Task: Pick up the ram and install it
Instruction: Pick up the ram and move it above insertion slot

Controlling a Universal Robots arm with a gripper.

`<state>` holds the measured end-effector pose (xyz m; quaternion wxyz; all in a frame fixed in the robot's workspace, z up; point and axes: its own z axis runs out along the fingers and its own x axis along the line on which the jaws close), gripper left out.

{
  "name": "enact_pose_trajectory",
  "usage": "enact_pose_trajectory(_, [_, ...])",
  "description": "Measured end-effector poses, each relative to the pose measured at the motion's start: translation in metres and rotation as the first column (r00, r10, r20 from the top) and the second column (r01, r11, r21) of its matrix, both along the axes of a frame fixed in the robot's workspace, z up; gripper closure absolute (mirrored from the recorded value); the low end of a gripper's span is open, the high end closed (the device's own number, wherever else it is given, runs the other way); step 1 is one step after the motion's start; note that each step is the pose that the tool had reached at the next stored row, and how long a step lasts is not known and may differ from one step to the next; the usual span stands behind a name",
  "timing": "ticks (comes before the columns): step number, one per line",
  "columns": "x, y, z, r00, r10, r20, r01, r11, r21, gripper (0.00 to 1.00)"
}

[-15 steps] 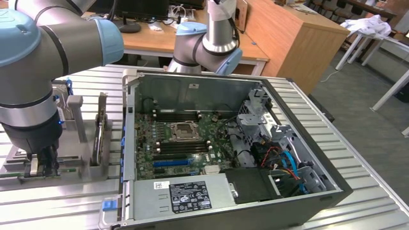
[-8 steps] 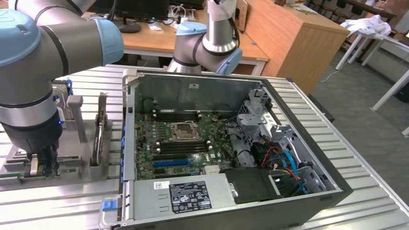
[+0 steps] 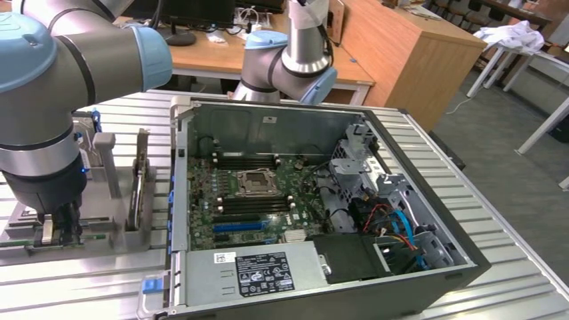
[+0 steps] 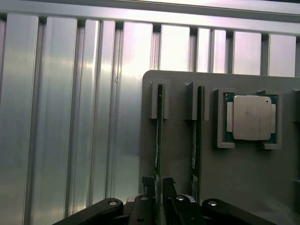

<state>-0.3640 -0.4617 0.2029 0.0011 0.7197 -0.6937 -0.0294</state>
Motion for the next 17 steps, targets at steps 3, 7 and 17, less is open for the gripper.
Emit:
enact_pose_trajectory(3, [0.0, 0.0, 0.0, 1.0, 0.0, 0.0, 0.0, 1.0, 0.0, 0.78])
enact_pose_trajectory(7, [0.0, 0.0, 0.0, 1.0, 0.0, 0.0001, 0.0, 1.0, 0.0, 0.86])
enact_pose_trajectory(17, [0.0, 0.0, 0.0, 1.0, 0.0, 0.0001, 0.0, 1.0, -0.0001, 0.89])
